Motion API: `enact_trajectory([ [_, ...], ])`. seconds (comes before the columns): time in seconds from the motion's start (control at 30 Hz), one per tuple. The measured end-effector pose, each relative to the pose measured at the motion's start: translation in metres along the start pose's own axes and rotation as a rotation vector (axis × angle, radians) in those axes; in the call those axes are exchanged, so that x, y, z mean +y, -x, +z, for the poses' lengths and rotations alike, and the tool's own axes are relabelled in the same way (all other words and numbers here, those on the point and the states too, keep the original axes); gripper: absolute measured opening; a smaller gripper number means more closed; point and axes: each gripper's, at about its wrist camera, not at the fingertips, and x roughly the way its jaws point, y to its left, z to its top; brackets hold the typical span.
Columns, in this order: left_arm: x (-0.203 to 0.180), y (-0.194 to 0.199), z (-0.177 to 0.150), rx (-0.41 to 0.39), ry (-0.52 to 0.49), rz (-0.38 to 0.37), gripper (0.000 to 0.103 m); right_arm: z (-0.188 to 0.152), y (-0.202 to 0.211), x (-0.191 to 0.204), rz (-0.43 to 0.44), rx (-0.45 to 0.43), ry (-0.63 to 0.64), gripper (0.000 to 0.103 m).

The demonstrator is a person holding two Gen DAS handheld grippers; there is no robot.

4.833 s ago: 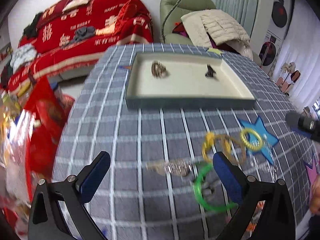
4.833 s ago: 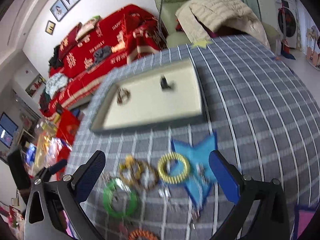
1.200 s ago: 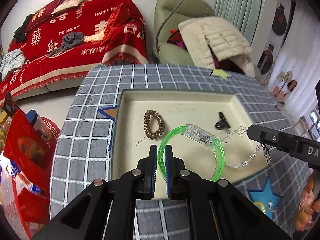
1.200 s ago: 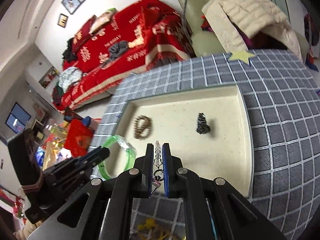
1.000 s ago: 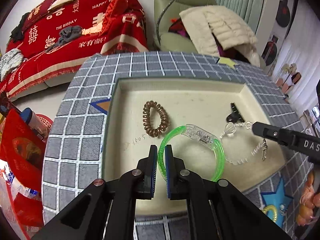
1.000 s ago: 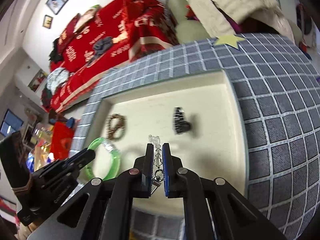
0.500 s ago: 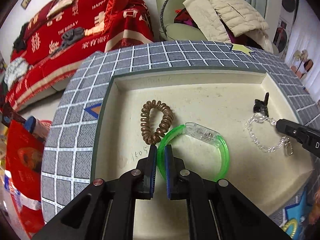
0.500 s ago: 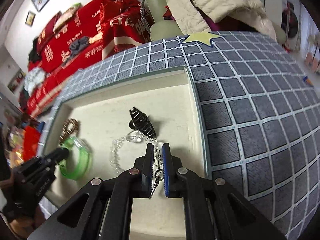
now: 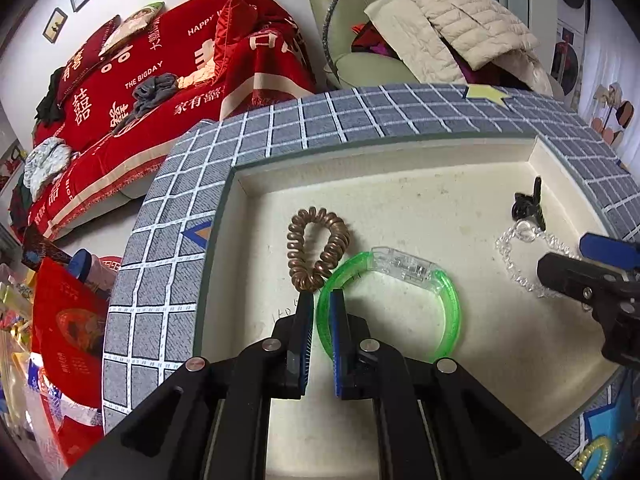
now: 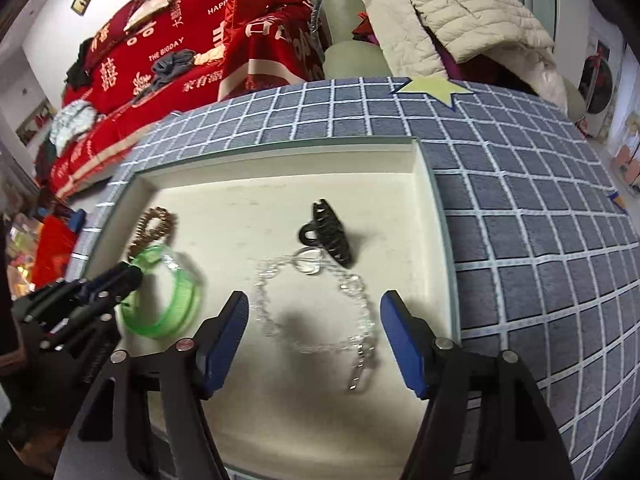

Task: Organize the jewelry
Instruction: 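Lower both items onto the tray floor and open both tools, then move both tools back over the remaining jewelry on the table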

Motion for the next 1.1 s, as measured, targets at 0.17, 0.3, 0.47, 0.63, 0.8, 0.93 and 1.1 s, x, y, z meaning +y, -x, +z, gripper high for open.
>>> enact_trajectory([
  [0.17, 0.003, 0.008, 0.002, -0.032, 0.010, 0.002, 0.029, 0.001, 0.014, 0.001, 0.040, -0.036, -0.022, 0.079],
  [0.3, 0.004, 0.010, 0.002, -0.033, 0.016, -0.008, 0.029, 0.002, 0.028, -0.001, 0.073, -0.065, -0.051, 0.080],
  [0.47, 0.006, 0.020, 0.003, -0.057, 0.030, -0.030, 0.029, 0.002, 0.042, -0.002, 0.089, -0.094, -0.058, 0.081],
  [0.63, 0.010, 0.029, 0.005, -0.063, 0.050, -0.051, 0.029, 0.001, 0.048, -0.004, 0.103, -0.097, -0.075, 0.081],
  [0.8, 0.015, 0.039, 0.003, -0.082, 0.067, -0.066, 0.029, -0.004, 0.059, -0.003, 0.109, -0.108, -0.074, 0.083],
  [0.93, 0.022, 0.050, -0.001, -0.093, 0.090, -0.092, 0.042, -0.007, 0.071, -0.002, 0.132, -0.128, -0.085, 0.087],
  [1.1, 0.029, 0.069, -0.008, -0.153, 0.095, -0.037, 0.103, -0.013, 0.086, -0.001, 0.154, -0.157, -0.097, 0.089],
])
